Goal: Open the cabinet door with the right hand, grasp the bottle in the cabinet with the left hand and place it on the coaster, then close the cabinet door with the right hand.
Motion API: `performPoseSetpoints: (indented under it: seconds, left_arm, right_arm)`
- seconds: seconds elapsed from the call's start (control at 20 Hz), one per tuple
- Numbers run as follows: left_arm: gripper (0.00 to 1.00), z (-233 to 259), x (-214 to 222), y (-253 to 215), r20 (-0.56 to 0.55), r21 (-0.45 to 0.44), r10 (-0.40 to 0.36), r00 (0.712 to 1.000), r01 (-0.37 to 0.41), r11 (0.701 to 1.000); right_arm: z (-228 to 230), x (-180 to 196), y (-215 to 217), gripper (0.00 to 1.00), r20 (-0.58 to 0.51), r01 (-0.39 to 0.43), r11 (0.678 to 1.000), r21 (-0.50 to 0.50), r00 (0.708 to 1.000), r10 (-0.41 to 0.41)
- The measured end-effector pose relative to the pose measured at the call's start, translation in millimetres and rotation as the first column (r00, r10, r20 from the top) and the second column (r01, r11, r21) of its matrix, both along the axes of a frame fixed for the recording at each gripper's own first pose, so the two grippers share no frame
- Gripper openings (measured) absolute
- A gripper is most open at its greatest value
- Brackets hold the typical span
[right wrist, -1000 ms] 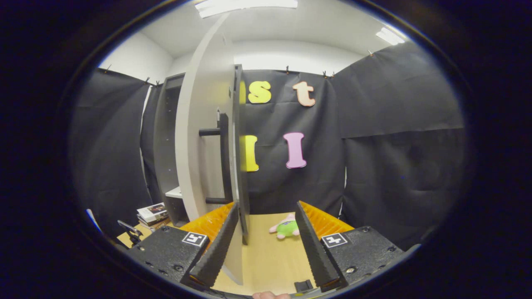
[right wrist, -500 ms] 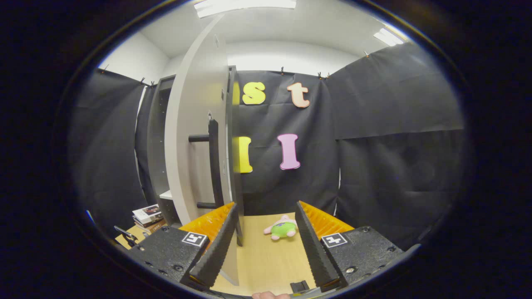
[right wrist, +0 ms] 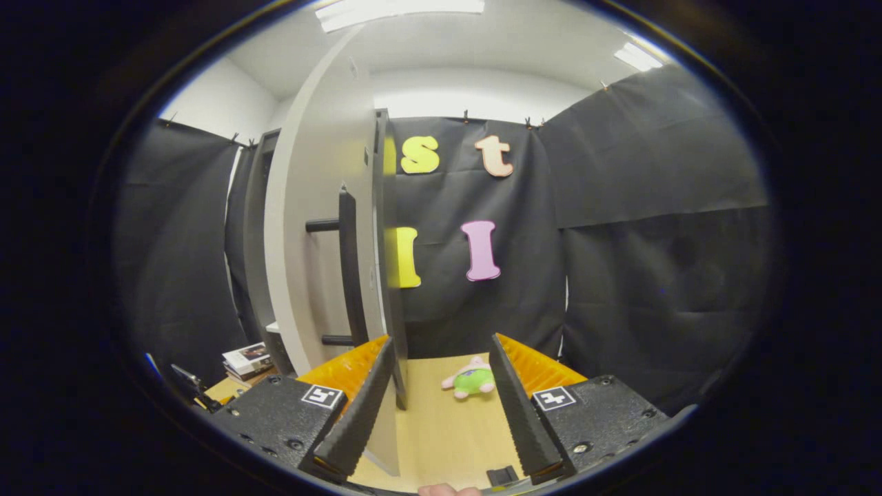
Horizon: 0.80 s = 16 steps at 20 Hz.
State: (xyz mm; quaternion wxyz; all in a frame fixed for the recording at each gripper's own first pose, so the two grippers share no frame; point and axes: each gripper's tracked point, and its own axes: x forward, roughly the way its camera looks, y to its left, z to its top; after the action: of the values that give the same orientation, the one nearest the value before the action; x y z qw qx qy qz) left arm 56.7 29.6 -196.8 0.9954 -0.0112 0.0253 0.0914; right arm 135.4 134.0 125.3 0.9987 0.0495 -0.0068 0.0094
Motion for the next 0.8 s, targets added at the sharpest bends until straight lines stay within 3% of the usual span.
performPoseSetpoints:
  seconds: [0.35, 0.6, 0.8]
  left_arm:
    - [0.95, 139, -1, -7, 0.108, 0.01, -0.073, 0.991, 0.072, 0.997]
    - [0.95, 187, -7, -7, 0.063, -0.004, -0.094, 0.994, 0.094, 0.996]
    - [0.95, 210, -20, -9, 0.042, 0.039, -0.094, 0.995, 0.092, 0.995]
  right_arm:
    - [10, -1, -12, 0.89, 0.06, -0.005, 1.0, 0.029, 0.998, 0.003]
    - [11, 6, -25, 0.86, 0.094, 0.013, 0.998, 0.053, 0.995, -0.018]
    - [7, 21, -33, 0.84, 0.091, 0.035, 0.997, 0.062, 0.995, -0.04]
